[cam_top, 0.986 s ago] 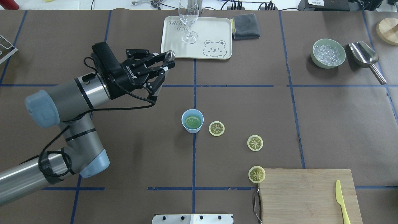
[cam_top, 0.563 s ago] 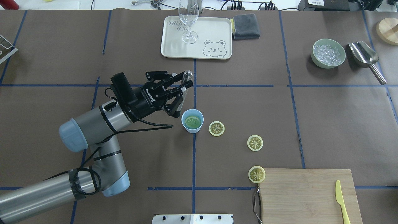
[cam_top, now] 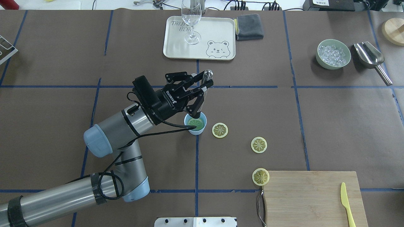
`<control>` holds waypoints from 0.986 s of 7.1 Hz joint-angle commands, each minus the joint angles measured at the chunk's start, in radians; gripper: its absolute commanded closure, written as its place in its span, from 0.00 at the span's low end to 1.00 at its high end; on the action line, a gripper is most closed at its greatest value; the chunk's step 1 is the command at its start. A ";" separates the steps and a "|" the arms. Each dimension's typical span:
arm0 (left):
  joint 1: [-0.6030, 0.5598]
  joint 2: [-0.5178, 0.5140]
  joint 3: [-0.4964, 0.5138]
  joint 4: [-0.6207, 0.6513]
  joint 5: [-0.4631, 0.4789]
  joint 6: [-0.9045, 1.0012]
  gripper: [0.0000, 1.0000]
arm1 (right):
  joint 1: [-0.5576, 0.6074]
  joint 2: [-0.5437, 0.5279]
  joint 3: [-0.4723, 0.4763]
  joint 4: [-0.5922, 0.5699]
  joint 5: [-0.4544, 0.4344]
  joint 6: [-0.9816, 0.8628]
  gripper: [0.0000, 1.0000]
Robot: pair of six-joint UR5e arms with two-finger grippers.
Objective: Squeeze lemon into cup
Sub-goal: 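Stir the cup's contents with the rod held in the left gripper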
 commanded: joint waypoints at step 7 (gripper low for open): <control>0.039 -0.010 0.000 0.039 0.069 0.032 1.00 | 0.011 0.003 -0.013 0.000 0.000 0.000 0.00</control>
